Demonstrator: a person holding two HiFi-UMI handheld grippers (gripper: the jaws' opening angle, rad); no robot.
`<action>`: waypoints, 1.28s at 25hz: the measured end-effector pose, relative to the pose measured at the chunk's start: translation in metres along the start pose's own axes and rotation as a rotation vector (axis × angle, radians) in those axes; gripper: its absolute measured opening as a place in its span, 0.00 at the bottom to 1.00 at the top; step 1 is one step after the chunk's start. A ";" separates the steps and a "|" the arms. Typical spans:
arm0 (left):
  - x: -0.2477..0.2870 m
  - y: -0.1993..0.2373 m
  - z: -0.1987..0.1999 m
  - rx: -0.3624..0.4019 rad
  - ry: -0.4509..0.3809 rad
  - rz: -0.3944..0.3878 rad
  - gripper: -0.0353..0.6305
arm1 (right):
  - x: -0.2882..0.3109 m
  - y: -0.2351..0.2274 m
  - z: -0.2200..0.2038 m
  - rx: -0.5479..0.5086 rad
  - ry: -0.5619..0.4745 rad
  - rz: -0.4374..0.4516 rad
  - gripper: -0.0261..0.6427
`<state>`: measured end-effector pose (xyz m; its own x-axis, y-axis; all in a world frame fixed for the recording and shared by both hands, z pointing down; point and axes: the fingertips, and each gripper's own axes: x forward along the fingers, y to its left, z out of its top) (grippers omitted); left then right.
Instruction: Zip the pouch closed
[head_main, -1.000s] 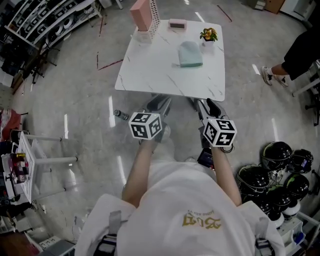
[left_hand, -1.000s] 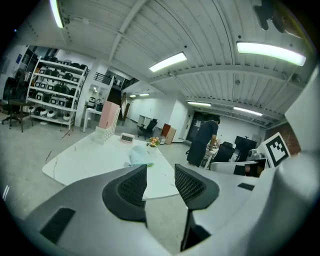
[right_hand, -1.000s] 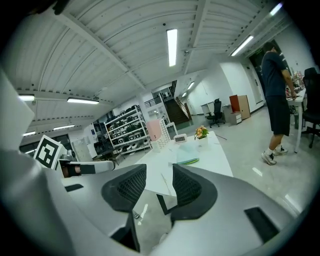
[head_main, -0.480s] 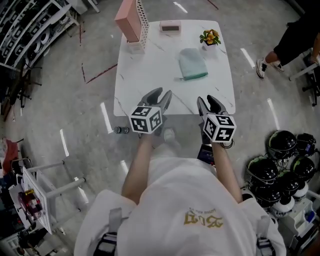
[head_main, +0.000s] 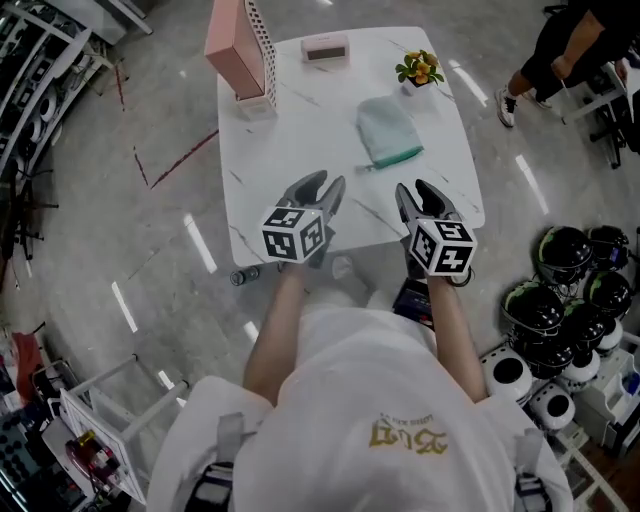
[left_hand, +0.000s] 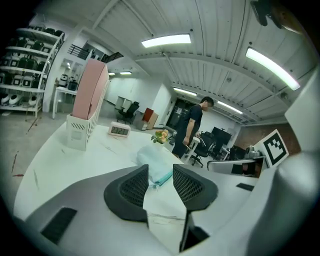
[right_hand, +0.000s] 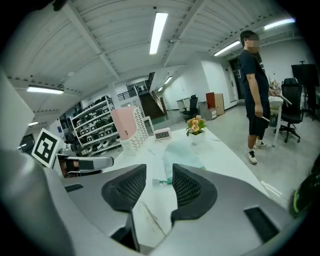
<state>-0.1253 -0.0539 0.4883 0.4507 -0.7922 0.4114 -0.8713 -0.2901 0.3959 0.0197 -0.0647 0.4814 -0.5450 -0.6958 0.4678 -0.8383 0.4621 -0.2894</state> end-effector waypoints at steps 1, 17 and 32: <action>0.004 0.003 -0.001 -0.001 0.009 -0.013 0.31 | 0.002 0.000 0.000 -0.001 0.004 -0.011 0.28; 0.044 0.013 -0.005 0.063 0.106 -0.092 0.30 | 0.035 -0.003 -0.004 -0.006 0.034 -0.044 0.29; 0.083 0.020 -0.029 0.140 0.244 -0.111 0.29 | 0.088 -0.012 -0.036 0.029 0.178 0.021 0.29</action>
<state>-0.0999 -0.1098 0.5544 0.5637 -0.6038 0.5636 -0.8245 -0.4524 0.3399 -0.0178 -0.1113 0.5560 -0.5532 -0.5765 0.6013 -0.8283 0.4573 -0.3237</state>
